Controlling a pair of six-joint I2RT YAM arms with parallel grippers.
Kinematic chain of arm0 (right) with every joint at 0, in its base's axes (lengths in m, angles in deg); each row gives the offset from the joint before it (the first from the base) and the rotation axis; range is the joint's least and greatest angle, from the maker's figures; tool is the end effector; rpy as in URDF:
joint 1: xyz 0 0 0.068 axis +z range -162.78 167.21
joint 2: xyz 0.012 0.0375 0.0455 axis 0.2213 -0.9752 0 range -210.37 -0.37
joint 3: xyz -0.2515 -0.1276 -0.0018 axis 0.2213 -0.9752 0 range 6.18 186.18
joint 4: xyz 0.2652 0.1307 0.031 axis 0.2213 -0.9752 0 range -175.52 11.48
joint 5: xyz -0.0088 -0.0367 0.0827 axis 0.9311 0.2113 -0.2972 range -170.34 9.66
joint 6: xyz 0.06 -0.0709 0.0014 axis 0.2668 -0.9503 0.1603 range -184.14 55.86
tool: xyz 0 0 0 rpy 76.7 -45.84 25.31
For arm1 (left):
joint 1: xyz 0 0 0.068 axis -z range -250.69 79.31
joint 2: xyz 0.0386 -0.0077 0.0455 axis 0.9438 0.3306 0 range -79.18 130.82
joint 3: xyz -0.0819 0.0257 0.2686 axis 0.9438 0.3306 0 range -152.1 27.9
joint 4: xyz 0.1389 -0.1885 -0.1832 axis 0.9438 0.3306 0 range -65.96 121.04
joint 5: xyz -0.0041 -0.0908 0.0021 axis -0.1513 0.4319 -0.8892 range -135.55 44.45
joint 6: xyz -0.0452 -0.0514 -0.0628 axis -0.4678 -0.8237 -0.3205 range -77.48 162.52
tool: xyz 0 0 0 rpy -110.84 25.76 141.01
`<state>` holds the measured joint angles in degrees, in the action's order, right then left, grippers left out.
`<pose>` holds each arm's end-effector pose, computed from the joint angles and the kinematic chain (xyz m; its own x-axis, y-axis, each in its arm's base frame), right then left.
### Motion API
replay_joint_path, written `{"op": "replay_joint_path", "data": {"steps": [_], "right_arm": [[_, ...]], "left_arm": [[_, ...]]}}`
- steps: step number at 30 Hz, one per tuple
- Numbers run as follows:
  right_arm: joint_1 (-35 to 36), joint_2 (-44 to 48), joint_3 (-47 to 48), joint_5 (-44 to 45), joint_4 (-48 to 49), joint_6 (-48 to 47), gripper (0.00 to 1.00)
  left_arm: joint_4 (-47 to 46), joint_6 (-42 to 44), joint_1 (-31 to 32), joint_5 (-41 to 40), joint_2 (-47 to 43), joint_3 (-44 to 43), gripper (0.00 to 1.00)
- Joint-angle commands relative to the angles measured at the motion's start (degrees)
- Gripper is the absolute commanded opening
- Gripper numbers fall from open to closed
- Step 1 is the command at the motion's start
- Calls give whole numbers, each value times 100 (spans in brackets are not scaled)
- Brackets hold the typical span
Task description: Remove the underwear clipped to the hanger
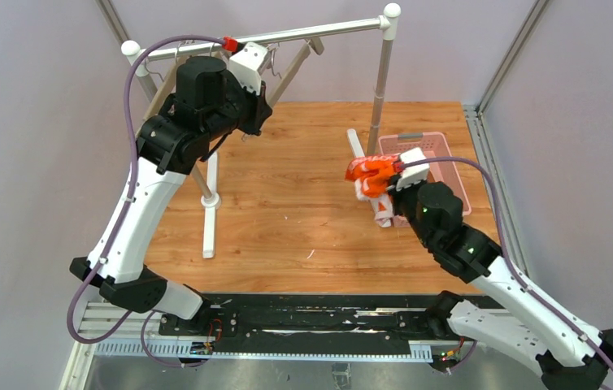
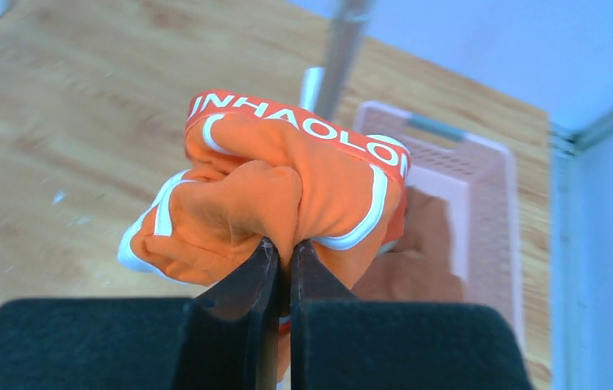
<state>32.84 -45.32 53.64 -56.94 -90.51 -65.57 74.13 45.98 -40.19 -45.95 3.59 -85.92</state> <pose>0.2021 0.1592 0.3542 -0.1056 -0.1406 -0.9844 -0.3848 0.9186 -0.0900 0.2985 -0.1751 0.5307 -0.2502 0.2175 -0.9435 0.5180 0.8533 0.0593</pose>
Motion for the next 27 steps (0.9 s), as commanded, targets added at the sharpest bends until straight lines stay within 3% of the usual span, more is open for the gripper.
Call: {"op": "replay_joint_path", "data": {"steps": [1, 7, 14, 23, 27], "right_arm": [[-778, 192, 285, 612, 125, -434, 1], [-2012, 118, 287, 279, 700, -435, 1], [-3333, -384, 109, -744, 1140, -64, 1], [-4533, -1241, -541, -1796, 2079, 465, 1], [-4624, -1435, -705, -2276, 2271, 640, 1]], "left_arm": [[-67, 56, -35, 64, -129, -176, 0], [-40, 92, -70, 54, -72, -530, 0], [-54, 89, -79, 90, -7, -665, 0], [-168, 96, -147, 37, 431, -1243, 0], [-9, 102, -238, 10, 916, -1846, 0]]}}
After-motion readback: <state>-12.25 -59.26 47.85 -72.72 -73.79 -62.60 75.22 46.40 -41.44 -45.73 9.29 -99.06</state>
